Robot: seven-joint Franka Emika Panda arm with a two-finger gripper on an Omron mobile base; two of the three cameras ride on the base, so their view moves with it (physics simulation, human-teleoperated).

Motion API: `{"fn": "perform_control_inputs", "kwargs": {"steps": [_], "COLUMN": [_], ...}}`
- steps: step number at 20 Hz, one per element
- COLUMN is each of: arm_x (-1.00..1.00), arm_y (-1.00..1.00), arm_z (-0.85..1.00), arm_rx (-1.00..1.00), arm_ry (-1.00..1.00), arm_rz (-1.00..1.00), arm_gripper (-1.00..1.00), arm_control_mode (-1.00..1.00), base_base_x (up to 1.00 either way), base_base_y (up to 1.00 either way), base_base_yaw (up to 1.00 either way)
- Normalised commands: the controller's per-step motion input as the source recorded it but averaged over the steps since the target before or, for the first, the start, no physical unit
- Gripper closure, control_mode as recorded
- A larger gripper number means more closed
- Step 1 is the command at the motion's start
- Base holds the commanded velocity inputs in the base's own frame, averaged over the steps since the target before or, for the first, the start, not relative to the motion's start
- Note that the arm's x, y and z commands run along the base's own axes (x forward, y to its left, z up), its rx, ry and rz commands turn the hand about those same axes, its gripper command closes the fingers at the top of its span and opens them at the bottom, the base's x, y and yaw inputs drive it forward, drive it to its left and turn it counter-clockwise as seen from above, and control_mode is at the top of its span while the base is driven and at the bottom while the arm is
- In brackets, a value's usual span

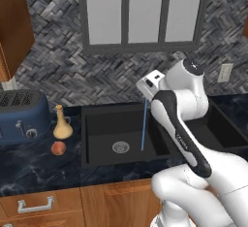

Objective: Turn on the sink faucet. Then move the onion from the counter to the sink. Turn off the sink. Move the vegetable from the sink to the pot next to the stove. Finally move the pot to the rear left burner.

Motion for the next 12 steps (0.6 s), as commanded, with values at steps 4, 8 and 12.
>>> {"fn": "perform_control_inputs", "kwargs": {"steps": [4,8,12], "arm_x": [0.03,0.00,0.00], "arm_y": [0.31,0.41,0.60], "arm_z": [-0.29,-0.37,-0.25], "arm_rx": [-0.23,-0.12,-0.05], "arm_ry": [0.00,-0.02,-0.01], "arm_rz": [0.00,0.09,0.27], "arm_gripper": [-1.00,-1.00,-1.00], "arm_control_mode": [-1.00,-1.00,-1.00], "base_base_x": [0.00,0.00,0.00], "base_base_y": [0.00,0.00,0.00], "base_base_yaw": [0.00,0.00,0.00]}}
